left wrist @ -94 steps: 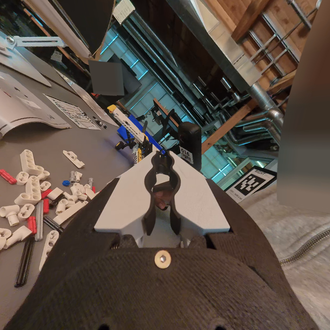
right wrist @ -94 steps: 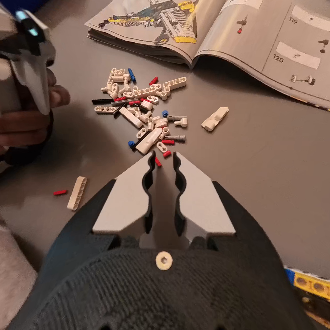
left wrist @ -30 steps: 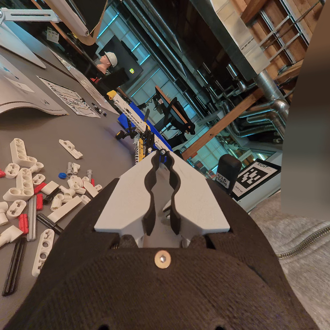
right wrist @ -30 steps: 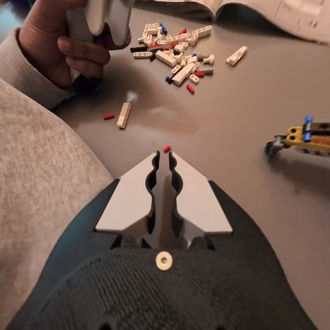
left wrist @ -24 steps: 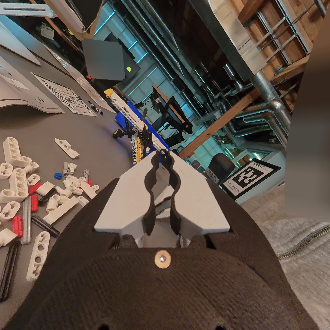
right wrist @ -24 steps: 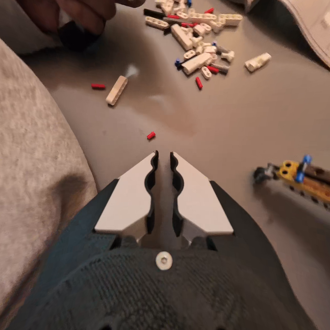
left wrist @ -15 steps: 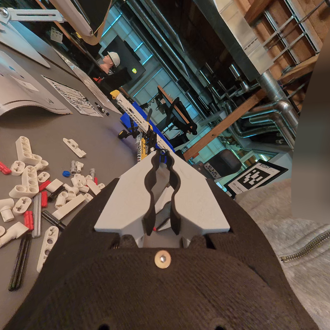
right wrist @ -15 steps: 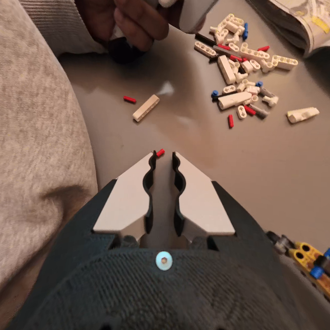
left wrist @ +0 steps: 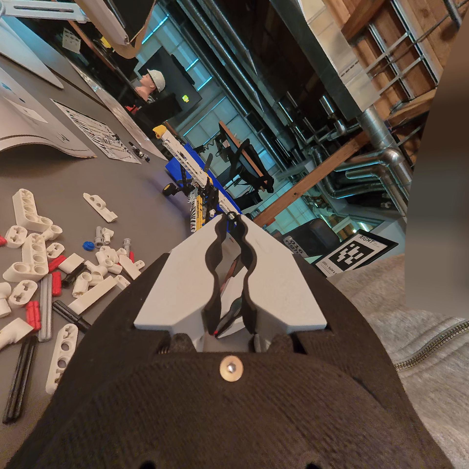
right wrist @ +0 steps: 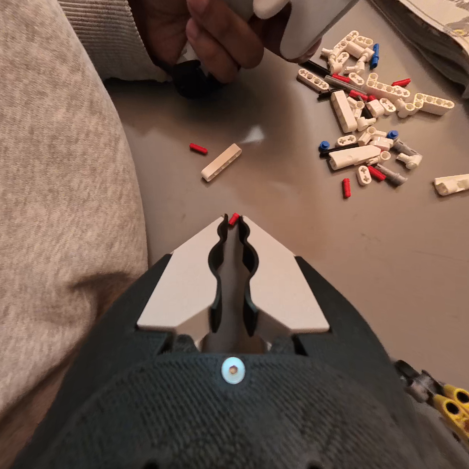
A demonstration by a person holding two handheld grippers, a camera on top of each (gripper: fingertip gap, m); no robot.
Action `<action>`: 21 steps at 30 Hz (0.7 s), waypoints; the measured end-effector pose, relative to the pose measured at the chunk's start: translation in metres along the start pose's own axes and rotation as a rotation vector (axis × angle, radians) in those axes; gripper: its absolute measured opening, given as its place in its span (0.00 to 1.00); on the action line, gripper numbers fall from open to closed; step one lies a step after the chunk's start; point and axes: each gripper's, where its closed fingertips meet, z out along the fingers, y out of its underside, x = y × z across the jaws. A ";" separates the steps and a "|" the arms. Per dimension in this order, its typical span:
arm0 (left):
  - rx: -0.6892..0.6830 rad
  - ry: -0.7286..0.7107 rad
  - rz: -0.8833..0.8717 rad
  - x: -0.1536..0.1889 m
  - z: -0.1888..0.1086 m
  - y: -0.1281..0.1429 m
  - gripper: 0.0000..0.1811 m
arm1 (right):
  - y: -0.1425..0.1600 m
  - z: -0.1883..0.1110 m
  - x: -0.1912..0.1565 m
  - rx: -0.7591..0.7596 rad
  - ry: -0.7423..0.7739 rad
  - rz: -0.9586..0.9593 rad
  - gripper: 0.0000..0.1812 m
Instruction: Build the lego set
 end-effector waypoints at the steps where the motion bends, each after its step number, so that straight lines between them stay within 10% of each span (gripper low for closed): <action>1: 0.002 0.000 0.000 0.000 0.000 0.000 0.02 | 0.001 -0.001 0.001 -0.002 0.015 0.010 0.04; 21: -0.002 0.006 -0.001 0.001 0.000 0.000 0.03 | 0.023 -0.023 0.010 -0.012 0.155 0.138 0.07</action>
